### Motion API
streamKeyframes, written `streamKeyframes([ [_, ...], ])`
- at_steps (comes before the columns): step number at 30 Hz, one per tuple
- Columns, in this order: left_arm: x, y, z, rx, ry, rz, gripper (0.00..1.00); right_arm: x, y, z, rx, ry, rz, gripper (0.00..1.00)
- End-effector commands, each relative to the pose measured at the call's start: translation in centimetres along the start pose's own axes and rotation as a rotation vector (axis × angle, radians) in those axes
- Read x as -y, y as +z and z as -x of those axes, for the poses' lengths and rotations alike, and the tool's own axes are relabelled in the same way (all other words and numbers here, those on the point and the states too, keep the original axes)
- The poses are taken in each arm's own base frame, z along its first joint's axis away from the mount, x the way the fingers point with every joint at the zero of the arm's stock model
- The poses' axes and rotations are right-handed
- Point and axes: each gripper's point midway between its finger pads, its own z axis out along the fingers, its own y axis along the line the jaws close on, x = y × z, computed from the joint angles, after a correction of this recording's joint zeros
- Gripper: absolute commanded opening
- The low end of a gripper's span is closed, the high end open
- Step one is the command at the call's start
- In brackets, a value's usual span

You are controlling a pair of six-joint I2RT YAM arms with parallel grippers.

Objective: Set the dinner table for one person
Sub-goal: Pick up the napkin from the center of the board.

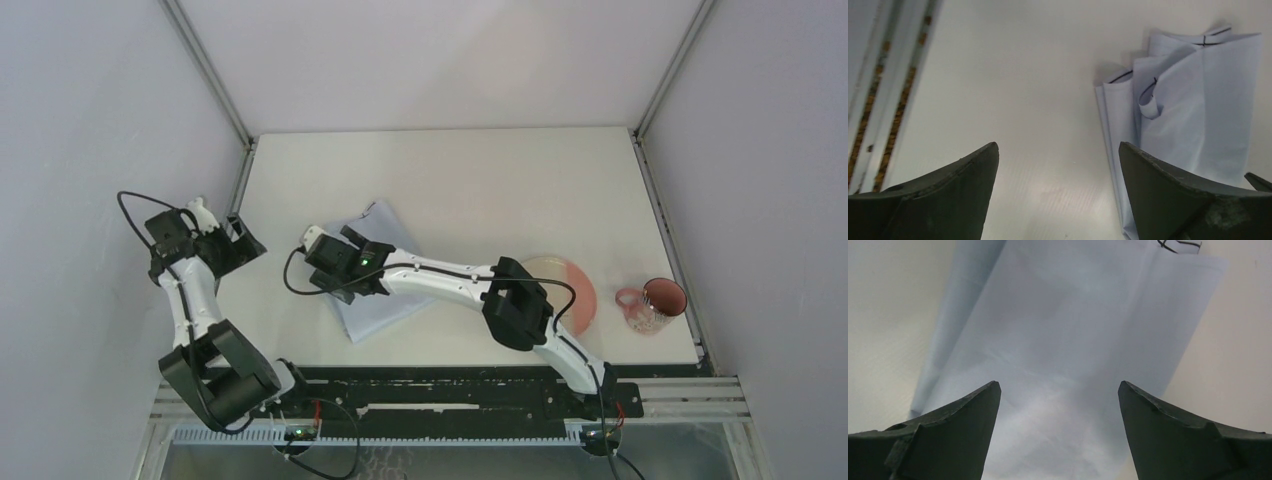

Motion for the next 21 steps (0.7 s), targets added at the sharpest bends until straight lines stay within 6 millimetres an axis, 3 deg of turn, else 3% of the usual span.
streamKeyframes([
  [1, -2.4, -2.0, 2.7, 0.171, 0.000, 0.176, 0.94, -0.6, -0.9, 3.0, 0.068, 0.030, -0.002, 0.96],
  [6, -3.7, -3.0, 3.3, 0.238, 0.025, 0.271, 0.95, -2.3, -1.3, 3.6, 0.088, 0.074, 0.098, 0.96],
  [13, -4.0, -2.4, 2.5, 0.208, 0.026, 0.271, 0.95, -5.4, -2.2, 3.3, 0.062, 0.121, 0.277, 0.95],
  [17, -4.0, -2.5, 2.6, 0.228, 0.031, 0.271, 0.95, -6.6, -1.7, 2.5, 0.028, 0.132, 0.328, 0.95],
  [21, -3.9, -2.8, 2.7, 0.239, 0.041, 0.273, 0.95, -6.4, 0.1, 1.5, -0.003, 0.104, 0.260, 0.95],
])
